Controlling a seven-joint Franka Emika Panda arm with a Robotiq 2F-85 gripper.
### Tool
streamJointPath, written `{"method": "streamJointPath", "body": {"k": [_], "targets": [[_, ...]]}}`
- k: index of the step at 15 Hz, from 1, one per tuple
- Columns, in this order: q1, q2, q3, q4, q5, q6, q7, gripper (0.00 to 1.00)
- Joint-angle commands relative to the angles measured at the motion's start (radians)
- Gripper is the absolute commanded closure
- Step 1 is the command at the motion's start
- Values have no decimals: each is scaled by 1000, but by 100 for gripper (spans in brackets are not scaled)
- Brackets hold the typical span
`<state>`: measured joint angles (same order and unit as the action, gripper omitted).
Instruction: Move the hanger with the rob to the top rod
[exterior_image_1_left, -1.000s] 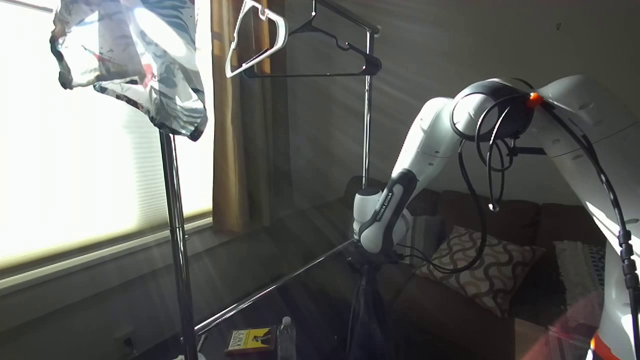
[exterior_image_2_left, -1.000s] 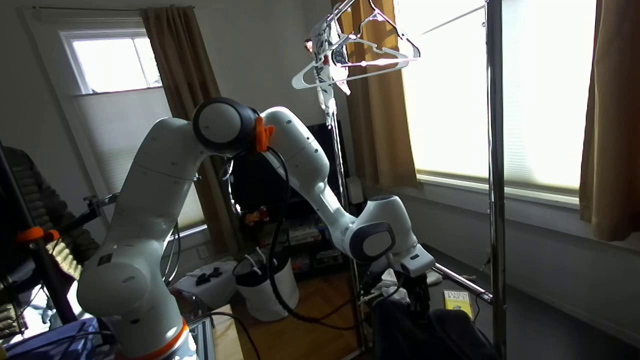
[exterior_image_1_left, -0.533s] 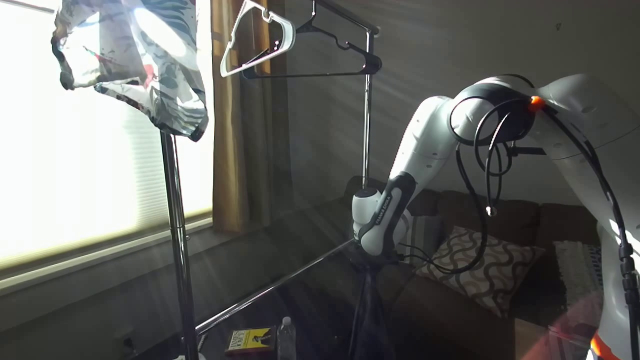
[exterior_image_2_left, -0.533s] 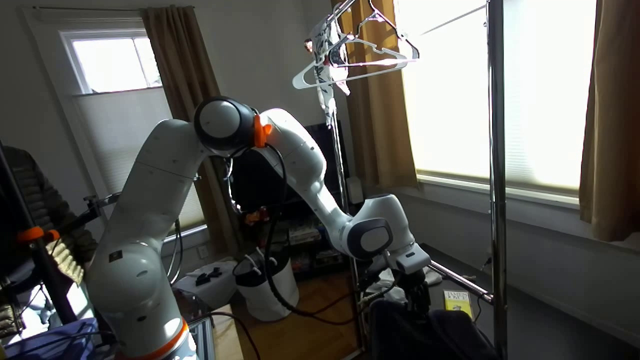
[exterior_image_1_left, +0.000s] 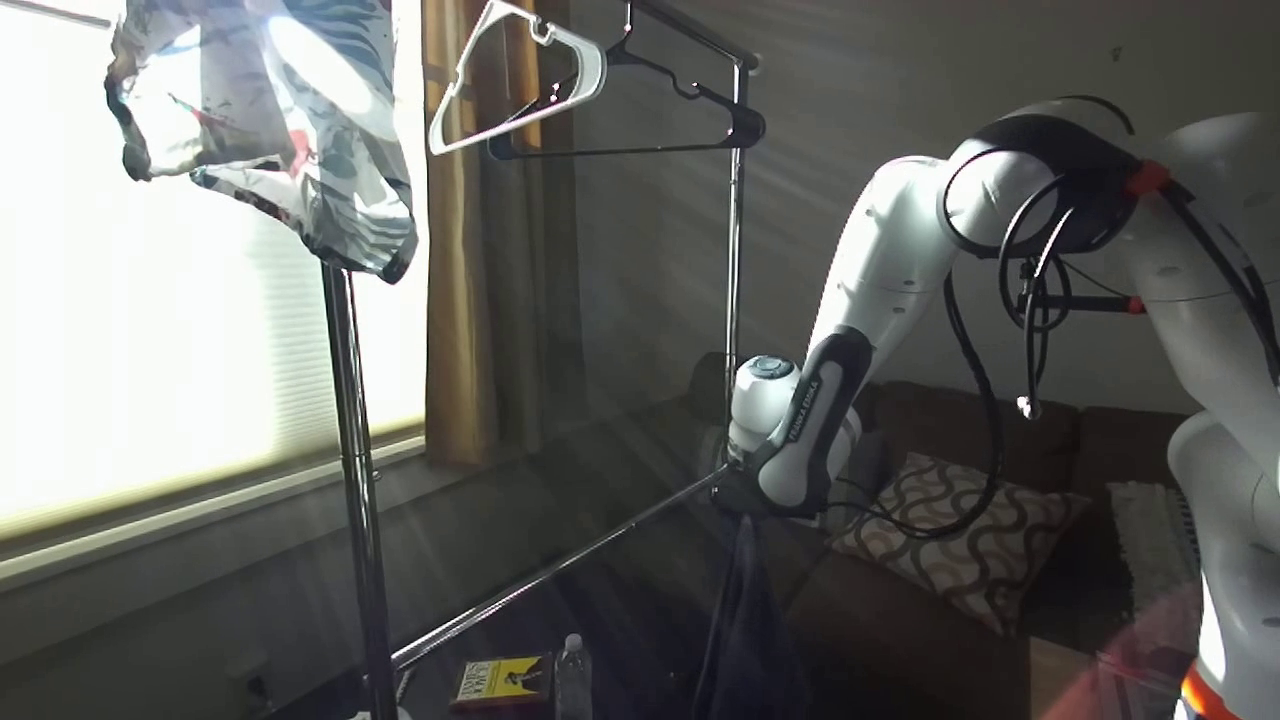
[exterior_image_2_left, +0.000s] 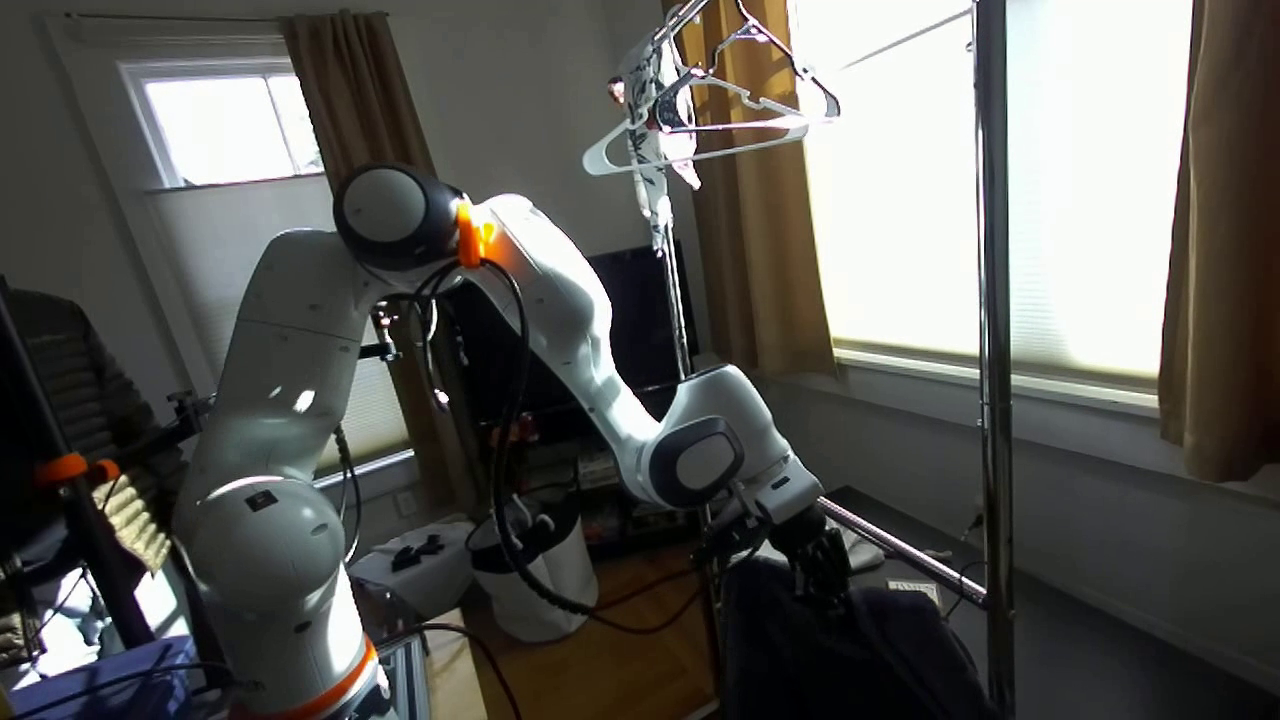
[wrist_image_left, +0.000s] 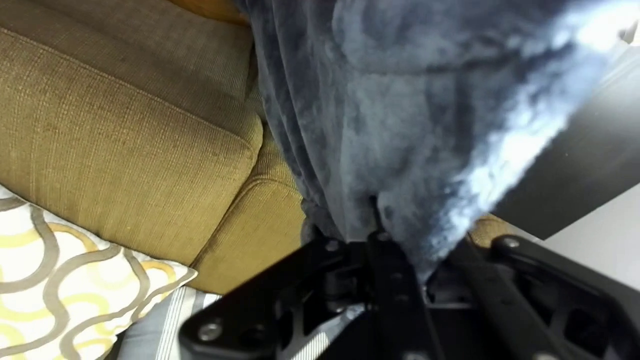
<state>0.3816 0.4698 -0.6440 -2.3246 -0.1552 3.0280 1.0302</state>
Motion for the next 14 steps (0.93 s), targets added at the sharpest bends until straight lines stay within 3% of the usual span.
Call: {"method": "streamJointPath", "body": {"k": [1, 7, 10, 11, 14], "targets": [[211, -89, -211, -161, -51, 124, 70, 98], [634, -47, -586, -393, 1, 375, 66, 98], [836, -21, -722, -522, 87, 479, 66, 98], [790, -17, -675, -444, 33, 415, 79, 98], [869, -66, -725, -459, -72, 375, -10, 98]]}}
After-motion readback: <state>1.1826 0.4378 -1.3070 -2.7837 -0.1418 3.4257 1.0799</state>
